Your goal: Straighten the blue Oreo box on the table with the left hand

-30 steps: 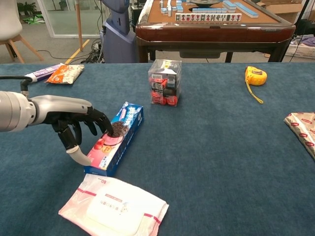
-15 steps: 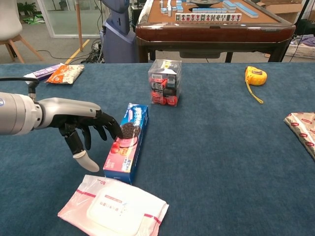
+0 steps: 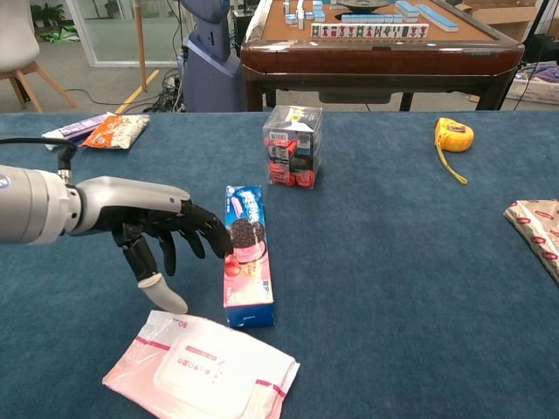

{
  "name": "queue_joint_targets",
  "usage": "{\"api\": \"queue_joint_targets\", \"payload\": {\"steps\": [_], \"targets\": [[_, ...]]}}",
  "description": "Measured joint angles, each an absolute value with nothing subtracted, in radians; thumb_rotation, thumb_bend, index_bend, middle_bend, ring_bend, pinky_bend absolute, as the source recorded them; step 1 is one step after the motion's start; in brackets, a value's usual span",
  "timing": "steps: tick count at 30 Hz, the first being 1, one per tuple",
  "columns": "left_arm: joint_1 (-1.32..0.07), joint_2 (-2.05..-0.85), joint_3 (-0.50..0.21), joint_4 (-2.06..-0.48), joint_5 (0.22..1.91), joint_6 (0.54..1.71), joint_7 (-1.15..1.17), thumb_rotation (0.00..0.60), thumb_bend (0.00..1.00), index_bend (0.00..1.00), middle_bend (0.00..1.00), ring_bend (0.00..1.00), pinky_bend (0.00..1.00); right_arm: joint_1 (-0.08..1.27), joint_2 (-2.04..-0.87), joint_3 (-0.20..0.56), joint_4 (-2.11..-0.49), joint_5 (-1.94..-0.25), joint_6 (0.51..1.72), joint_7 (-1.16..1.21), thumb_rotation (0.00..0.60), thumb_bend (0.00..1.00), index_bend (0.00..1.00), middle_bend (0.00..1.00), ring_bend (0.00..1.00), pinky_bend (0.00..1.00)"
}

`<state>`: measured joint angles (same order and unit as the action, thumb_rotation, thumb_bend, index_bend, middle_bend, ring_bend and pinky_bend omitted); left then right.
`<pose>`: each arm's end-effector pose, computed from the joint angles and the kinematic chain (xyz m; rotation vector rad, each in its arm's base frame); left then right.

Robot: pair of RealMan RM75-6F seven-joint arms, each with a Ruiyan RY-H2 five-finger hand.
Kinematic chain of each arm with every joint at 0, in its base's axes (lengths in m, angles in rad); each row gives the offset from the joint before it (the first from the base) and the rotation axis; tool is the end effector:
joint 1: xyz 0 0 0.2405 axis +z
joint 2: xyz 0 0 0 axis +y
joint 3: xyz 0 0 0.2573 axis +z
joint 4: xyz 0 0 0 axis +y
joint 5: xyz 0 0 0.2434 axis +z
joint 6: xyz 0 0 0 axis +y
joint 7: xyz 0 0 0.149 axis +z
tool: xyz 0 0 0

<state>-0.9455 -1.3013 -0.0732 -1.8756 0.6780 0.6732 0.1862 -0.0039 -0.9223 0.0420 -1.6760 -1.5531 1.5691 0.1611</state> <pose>-0.1105 0.2979 -0.0482 -2.0314 -1.6062 -0.6947 -0.3300 -0.1577 0.1939 1.3341 -0.8965 0.9417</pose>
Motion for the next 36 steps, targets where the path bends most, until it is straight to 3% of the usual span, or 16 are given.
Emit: {"api": "queue_joint_targets", "payload": {"steps": [6,15,27,36], "targets": [[-0.931,-1.267,-0.047,-1.916,0.695,0.770,0.224,0.600,0.00,0.23,0.20,0.19,0.33,-0.003,-0.924,0.043,-1.675,-1.554,1.568,0.159,0.600,0.15,0.24,0.18,0.04,0.31],[-0.834,-1.207,0.016,-2.034,0.790,1.099,0.352,0.600,0.00,0.22,0.20,0.19,0.33,-0.001,-0.932,0.041,-1.679,-1.564,1.569,0.137,0.600,0.15,0.24,0.18,0.04,0.31],[-0.570,-1.155,0.139,-2.077,1.213,1.463,0.399,0.600,0.00,0.28,0.16,0.15,0.33,0.008,-0.952,0.035,-1.685,-1.577,1.553,0.093,0.600,0.14,0.24,0.18,0.04,0.31],[-0.362,-1.129,0.205,-1.937,1.485,1.651,0.336,0.600,0.00,0.33,0.16,0.14,0.32,0.015,-0.982,0.040,-1.675,-1.587,1.557,0.056,0.600,0.13,0.24,0.18,0.04,0.31]]}}
